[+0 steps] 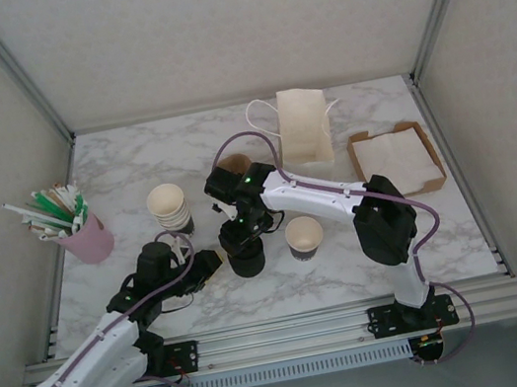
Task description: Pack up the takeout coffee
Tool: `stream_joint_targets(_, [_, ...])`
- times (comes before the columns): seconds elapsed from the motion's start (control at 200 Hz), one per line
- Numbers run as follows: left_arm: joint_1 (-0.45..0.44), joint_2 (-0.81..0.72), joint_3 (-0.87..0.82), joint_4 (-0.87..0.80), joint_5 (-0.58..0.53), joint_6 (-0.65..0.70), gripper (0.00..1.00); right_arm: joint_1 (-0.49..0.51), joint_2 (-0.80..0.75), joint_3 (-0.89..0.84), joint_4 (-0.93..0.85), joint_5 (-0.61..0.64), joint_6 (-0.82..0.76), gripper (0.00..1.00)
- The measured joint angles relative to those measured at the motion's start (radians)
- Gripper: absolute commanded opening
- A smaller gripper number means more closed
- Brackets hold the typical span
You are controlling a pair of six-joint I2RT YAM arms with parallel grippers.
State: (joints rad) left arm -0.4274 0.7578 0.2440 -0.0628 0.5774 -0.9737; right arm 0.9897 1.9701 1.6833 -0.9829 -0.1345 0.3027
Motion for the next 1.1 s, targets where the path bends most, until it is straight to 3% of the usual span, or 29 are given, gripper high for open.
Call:
stream_joint_targets(0.786, [0.018,0.054,-0.163,0.377,0.123,-0.159,0.45,0.000,-0.016,-0.026,0.032,-0.025,0.022,0.63])
stream_joint_targets(1.102, [0.043,0.069,-0.181,0.433,0.149,-0.179,0.44,0.000,-0.020,-0.033,0.038,-0.027,0.026,0.63])
